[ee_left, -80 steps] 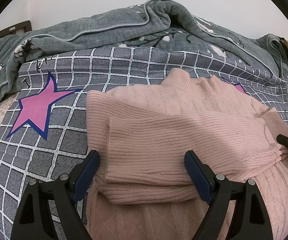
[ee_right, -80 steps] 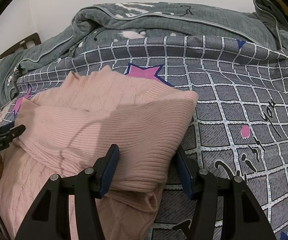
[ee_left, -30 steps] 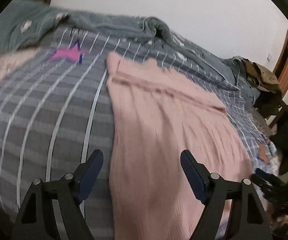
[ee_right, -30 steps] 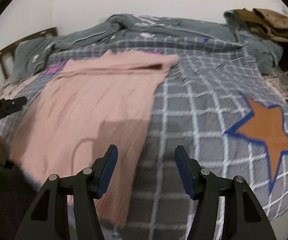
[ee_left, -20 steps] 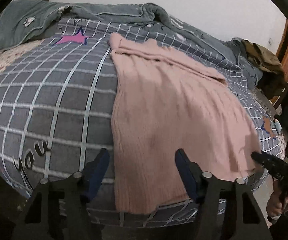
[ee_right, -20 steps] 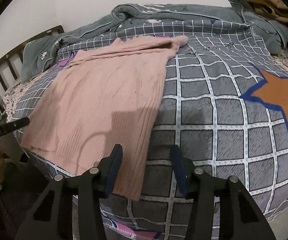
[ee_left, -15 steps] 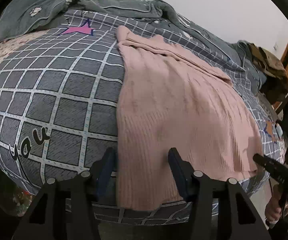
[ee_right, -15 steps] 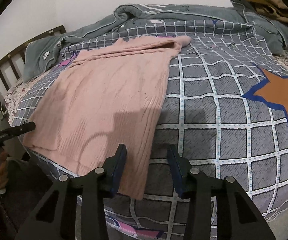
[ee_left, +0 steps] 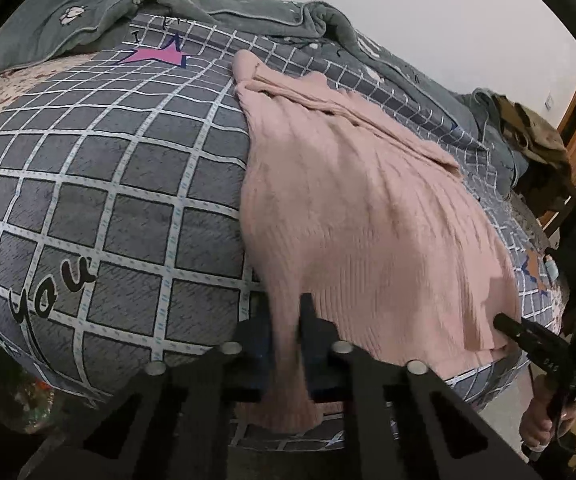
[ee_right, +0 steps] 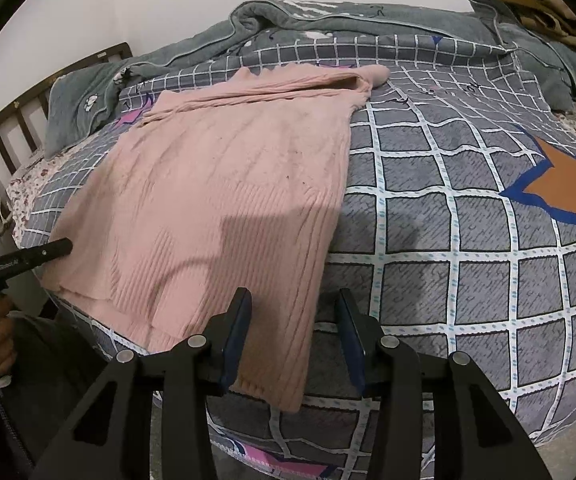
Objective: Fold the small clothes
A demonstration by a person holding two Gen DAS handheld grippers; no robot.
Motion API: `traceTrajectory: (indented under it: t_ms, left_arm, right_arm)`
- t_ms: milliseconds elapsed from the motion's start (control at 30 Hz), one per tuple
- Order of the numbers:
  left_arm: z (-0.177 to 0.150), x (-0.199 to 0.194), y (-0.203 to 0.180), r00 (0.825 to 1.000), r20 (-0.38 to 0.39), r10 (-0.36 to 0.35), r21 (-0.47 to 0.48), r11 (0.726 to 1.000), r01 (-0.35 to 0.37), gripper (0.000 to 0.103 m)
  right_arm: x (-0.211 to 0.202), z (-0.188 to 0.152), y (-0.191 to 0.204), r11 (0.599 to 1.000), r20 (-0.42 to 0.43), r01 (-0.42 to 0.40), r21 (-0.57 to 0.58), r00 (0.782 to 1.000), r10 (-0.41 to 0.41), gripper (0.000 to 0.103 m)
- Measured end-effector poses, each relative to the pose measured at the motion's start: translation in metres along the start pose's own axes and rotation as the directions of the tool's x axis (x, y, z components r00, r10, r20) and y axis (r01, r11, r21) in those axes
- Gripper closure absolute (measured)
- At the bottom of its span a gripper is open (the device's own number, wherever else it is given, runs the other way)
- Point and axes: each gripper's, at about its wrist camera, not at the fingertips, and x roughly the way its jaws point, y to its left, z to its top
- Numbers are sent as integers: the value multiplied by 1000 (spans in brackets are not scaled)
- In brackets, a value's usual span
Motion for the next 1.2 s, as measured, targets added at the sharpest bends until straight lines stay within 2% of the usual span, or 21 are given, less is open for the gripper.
traceTrajectory:
  t_ms: [200, 400, 1000, 1200]
  left_arm:
    - [-3, -4, 18, 1000, -10, -16, -91, 996, 15, 91]
    - [-3, 0, 10, 1000, -14, 1, -49, 999, -2, 91]
    - [-4, 1, 6, 999, 14, 31, -28, 999, -31, 90]
    - [-5, 1, 3, 999, 13, 43, -16, 999, -43, 90]
  right_arm:
    - [0, 1, -1, 1000, -4, -6, 11, 1000, 6, 60]
    - [1, 0, 2, 1000, 6, 14, -13, 1000, -14, 60]
    - [0, -3, 4, 999, 51, 45, 9, 998, -46, 62]
    - [1, -2, 4, 999, 32, 26, 27, 999, -27, 75]
